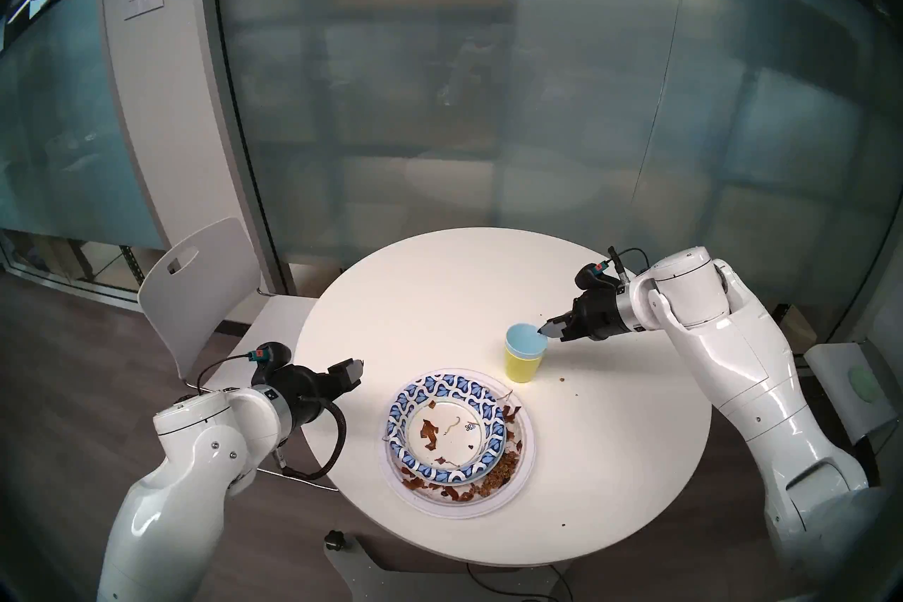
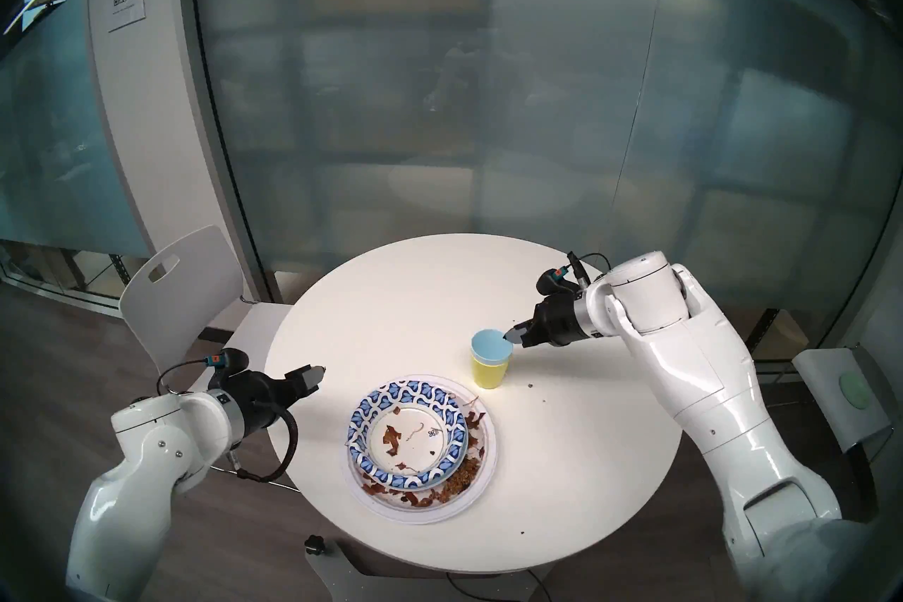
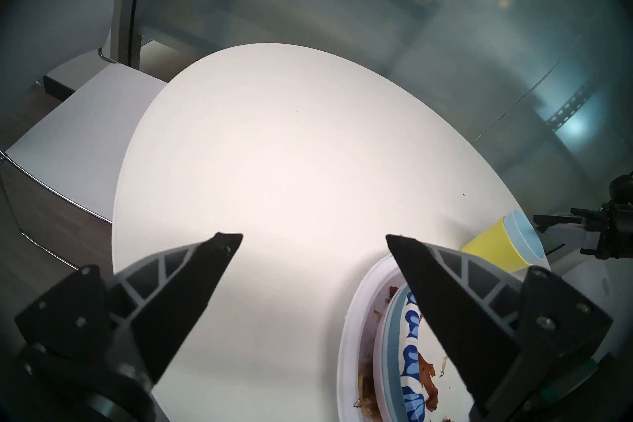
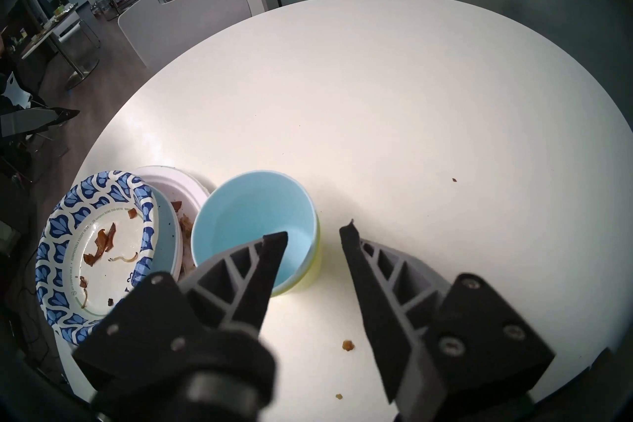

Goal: Stack the plates into one stack

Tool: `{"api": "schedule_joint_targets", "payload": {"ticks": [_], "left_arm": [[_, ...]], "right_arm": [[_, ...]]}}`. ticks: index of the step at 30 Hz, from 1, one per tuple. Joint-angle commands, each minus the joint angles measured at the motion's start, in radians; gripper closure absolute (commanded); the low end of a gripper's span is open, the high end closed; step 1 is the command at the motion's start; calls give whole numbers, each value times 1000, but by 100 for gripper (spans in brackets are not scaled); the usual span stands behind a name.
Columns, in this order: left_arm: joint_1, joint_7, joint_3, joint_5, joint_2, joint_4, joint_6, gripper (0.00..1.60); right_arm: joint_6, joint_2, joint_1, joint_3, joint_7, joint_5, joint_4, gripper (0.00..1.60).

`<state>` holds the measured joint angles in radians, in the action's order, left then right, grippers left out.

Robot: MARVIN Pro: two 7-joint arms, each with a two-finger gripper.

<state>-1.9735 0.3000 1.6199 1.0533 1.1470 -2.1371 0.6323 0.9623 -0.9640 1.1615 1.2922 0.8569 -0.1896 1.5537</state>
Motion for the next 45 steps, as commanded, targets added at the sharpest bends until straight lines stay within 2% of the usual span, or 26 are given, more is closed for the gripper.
{"api": "schedule_joint_targets", "payload": {"ticks": [1, 5, 15, 19, 20, 21, 23, 25, 27, 35, 45], "left_arm": [[9, 1, -3, 1, 3, -11, 0, 0], [11, 2, -2, 1, 3, -6, -1, 0], [13, -2, 1, 2, 2, 5, -3, 0], [15, -3, 0, 1, 3, 11, -5, 0], [15, -3, 0, 1, 3, 12, -5, 0], [16, -4, 0, 1, 4, 14, -6, 0], [17, -5, -1, 0, 4, 18, -7, 0], [18, -6, -1, 0, 4, 20, -8, 0], [19, -8, -1, 0, 3, 23, -9, 0], [24, -13, -5, -1, 4, 31, -11, 0], [23, -5, -2, 6, 11, 7, -6, 0]], "right_arm": [[-2, -15, -15, -16, -2, 2, -18, 60], [-2, -17, -28, -30, 1, 4, -44, 65], [-2, -19, -61, -64, 9, 6, -85, 58], [-2, -21, -67, -71, 9, 3, -95, 67], [-2, -21, -68, -72, 9, 2, -97, 85], [-2, -21, -69, -73, 8, 2, -98, 97], [-2, -21, -69, -73, 6, 1, -98, 102], [-2, -19, -68, -72, 5, 0, -97, 135], [-2, -18, -66, -69, 3, -1, -97, 160], [-2, 2, -75, -46, 8, -6, -54, 160], [-2, 32, -32, -8, 38, -47, 84, 160]]}}
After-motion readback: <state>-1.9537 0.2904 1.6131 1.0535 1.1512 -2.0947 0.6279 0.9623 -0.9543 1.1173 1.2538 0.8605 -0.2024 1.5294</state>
